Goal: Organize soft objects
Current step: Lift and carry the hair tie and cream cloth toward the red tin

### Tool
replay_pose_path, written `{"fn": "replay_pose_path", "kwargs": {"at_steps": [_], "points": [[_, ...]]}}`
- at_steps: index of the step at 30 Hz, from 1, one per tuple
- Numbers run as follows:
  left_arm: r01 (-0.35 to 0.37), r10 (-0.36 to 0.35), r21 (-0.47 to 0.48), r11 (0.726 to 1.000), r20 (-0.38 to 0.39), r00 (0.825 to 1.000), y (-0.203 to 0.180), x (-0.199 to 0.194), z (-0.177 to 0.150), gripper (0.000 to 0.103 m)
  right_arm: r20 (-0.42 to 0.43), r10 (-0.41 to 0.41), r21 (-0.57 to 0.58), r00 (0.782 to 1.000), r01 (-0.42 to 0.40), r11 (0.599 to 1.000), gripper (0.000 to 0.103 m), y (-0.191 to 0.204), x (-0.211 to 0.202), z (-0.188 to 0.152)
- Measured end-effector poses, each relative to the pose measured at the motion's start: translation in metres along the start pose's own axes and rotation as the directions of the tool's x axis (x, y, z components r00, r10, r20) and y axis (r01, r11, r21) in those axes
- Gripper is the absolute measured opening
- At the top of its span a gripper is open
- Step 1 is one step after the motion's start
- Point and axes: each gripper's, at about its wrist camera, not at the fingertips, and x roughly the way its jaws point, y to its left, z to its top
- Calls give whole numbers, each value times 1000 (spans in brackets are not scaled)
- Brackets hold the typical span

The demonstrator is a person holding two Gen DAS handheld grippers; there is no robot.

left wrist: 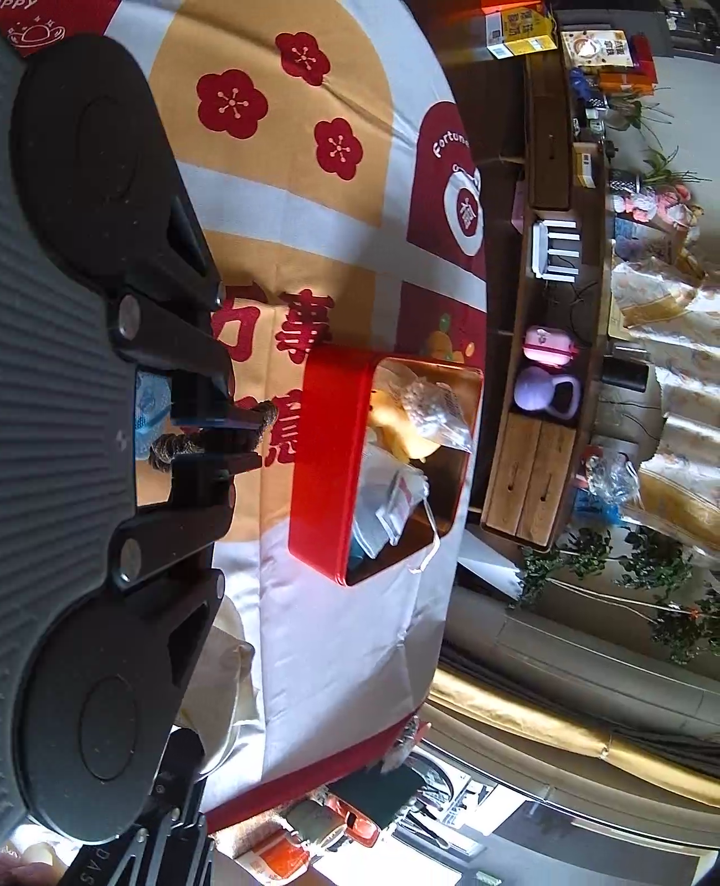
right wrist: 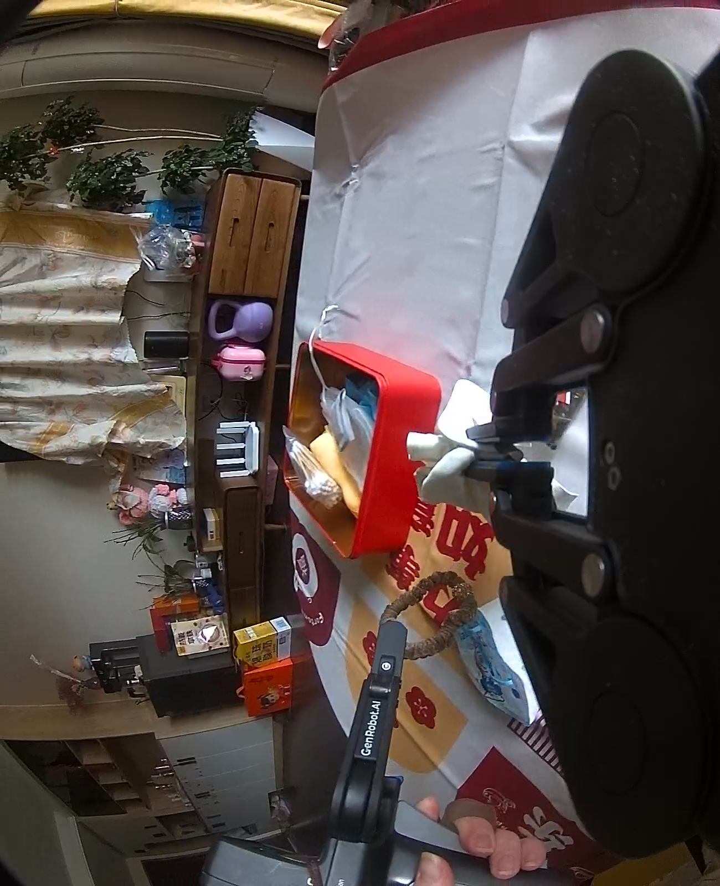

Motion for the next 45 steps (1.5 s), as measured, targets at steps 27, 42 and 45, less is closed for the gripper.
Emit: {"fn": "replay_pose_path", "kwargs": {"at_steps": [27, 42, 45], "points": [[75, -90, 136, 988, 107, 990, -38, -48, 76, 8, 111, -13, -54, 994, 19, 998, 5, -4, -23, 85], [79, -96, 188, 979, 85, 992, -40, 2, 117, 8, 84, -16, -59, 996, 21, 998, 5, -16, 37, 127], [82, -98, 189, 979, 80, 992, -37, 17, 122, 8, 76, -25, -62, 997, 30, 998, 5, -18, 54, 133]]}}
